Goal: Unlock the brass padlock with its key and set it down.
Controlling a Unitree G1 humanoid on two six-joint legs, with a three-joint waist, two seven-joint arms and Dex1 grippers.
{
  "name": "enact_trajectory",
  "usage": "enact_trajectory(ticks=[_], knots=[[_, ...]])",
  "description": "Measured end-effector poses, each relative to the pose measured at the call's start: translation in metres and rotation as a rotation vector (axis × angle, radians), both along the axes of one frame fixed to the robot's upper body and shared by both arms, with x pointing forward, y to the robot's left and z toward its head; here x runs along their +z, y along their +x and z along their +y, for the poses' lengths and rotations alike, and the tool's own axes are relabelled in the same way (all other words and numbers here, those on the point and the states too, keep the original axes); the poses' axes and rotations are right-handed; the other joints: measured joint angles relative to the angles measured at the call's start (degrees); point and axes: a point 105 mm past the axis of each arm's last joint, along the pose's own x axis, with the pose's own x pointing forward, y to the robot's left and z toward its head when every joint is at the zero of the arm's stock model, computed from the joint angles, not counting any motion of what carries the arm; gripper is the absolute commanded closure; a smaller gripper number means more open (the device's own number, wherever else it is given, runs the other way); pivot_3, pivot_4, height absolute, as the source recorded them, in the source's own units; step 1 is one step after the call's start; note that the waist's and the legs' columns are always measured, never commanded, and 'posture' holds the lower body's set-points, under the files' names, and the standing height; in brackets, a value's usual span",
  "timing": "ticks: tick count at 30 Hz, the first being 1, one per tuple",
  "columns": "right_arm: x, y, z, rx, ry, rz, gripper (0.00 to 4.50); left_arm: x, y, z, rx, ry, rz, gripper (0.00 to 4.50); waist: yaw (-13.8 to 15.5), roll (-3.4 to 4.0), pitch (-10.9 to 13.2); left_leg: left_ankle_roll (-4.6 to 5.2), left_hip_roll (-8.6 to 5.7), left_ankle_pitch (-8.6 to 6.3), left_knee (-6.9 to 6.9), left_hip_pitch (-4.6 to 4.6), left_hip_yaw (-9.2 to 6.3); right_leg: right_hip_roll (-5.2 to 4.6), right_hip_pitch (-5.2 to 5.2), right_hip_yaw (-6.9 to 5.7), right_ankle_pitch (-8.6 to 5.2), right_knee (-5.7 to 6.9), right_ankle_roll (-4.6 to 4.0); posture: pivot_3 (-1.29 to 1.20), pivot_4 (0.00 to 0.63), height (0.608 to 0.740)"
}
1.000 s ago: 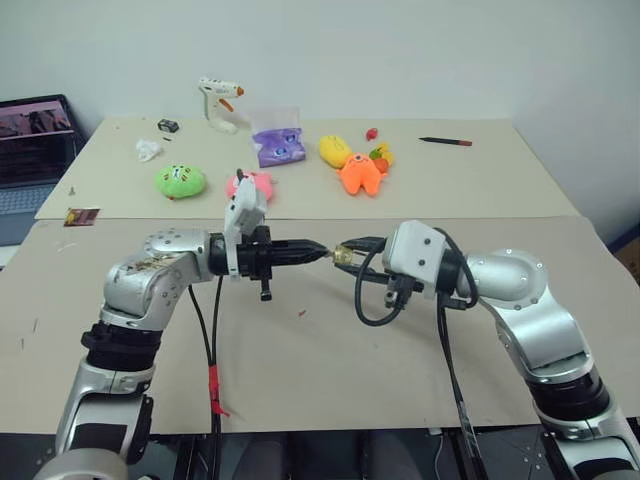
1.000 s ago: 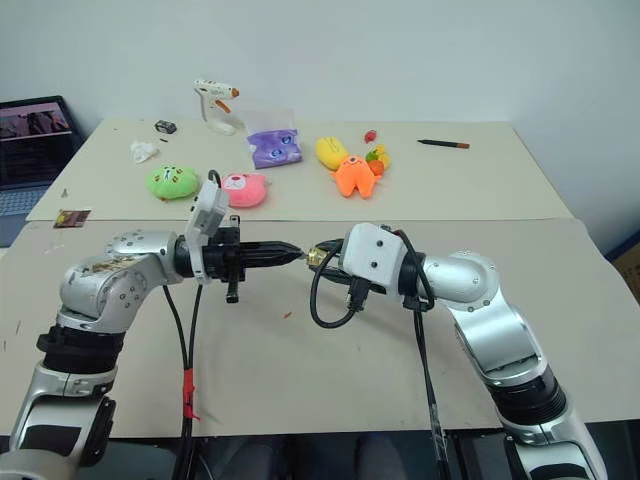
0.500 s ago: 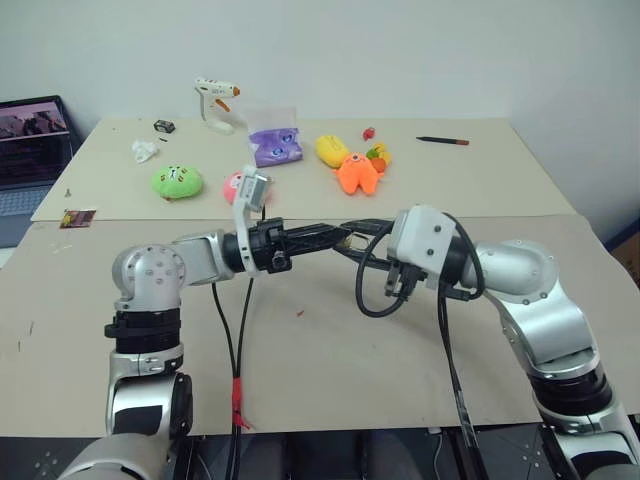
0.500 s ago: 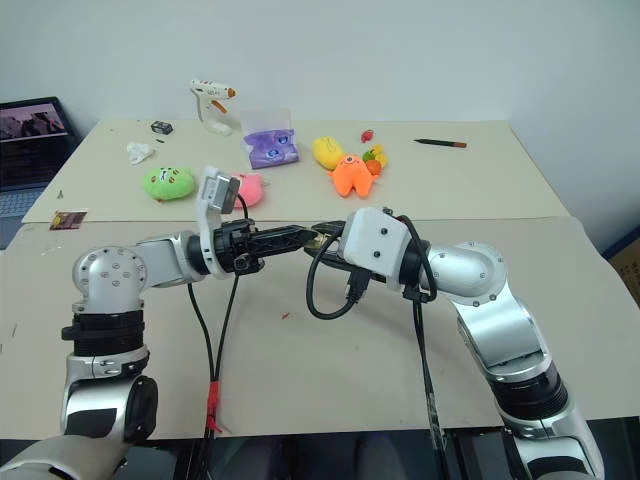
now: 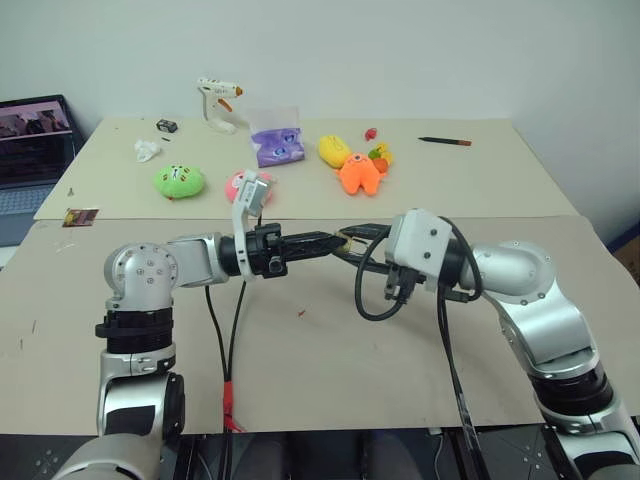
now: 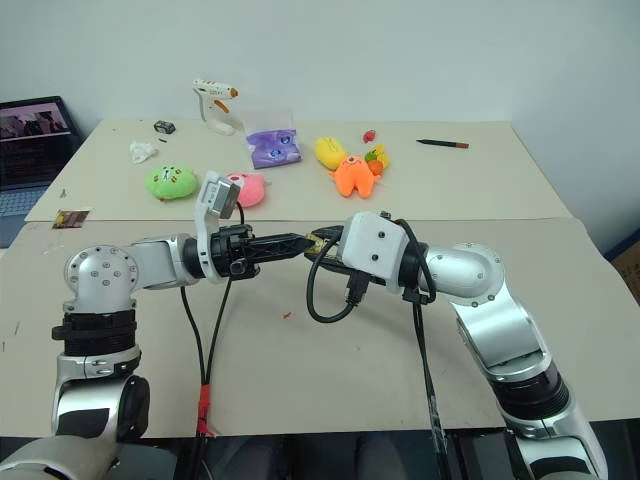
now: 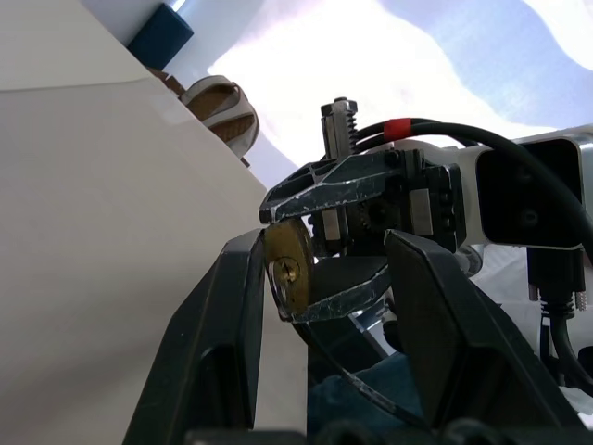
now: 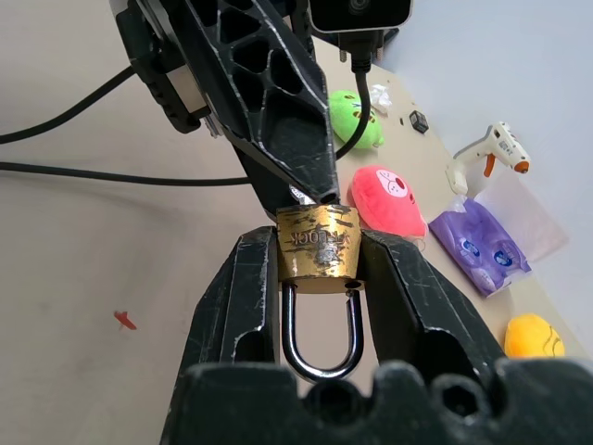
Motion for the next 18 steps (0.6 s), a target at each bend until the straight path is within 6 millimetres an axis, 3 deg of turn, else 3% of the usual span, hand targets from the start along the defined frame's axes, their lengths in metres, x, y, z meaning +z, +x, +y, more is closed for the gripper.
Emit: enact_trajectory(ticks=[5, 18], knots=[[-0.0007, 0.0011, -0.0017, -0.007, -0.008, 0.001, 3.58, 0.0005, 0.004, 0.0094, 0.008, 0.005, 0.015, 2.37, 0.03, 0.0, 0.0, 0.01, 0.0, 0.0, 0.0, -0.01, 0.0, 0.0, 0.0, -0.01, 0.0, -0.01, 0.0, 0.0, 0.15, 0.738], [-0.0016, 0.0028, -0.0024, -0.02, -0.013, 0.017, 3.58, 0.0004, 0.0079, 0.0025, 0.006, -0.013, 0.016, 2.37, 0.01, 0.0, 0.0, 0.01, -0.01, 0.0, -0.01, -0.02, 0.0, -0.01, -0.01, 0.0, 0.0, -0.01, 0.0, 0.0, 0.15, 0.738]])
